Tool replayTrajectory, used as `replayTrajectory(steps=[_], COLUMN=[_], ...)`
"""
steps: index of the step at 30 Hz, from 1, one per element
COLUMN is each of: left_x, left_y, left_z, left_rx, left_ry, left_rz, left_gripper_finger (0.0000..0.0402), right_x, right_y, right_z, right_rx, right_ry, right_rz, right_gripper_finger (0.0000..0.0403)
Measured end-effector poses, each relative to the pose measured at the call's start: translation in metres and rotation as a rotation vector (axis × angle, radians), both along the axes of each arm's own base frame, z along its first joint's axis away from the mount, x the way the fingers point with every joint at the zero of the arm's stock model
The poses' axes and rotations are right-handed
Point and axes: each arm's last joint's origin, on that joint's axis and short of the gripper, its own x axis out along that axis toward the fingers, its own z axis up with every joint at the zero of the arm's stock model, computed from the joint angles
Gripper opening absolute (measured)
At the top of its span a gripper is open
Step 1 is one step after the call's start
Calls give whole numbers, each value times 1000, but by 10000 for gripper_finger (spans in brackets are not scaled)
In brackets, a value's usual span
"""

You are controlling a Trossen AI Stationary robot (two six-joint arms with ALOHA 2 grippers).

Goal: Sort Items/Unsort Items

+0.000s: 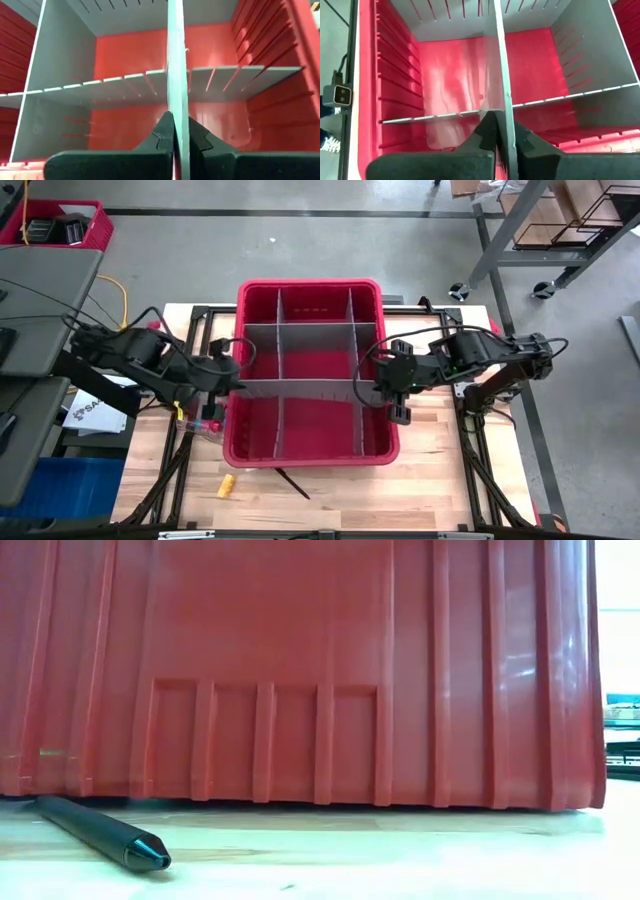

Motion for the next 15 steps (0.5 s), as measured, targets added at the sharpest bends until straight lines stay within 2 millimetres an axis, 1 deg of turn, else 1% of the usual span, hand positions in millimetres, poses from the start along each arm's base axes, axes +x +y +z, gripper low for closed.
replayTrajectory(steps=[5, 8, 15], left_x=[6, 10, 12], left_y=[-3, -4, -5], left_z=[-21, -31, -32], left_rx=[-8, -12, -24], left_ry=[54, 62, 52], left_rz=[-8, -7, -13], left_gripper_finger=[1, 1, 1], right_x=[2, 5, 12], right_y=[-1, 0, 1], right_z=[-6, -14, -45], right_rx=[11, 0, -14], right_ry=[16, 31, 101], right_rz=[-30, -38, -55], right_gripper_finger=[0, 0, 0])
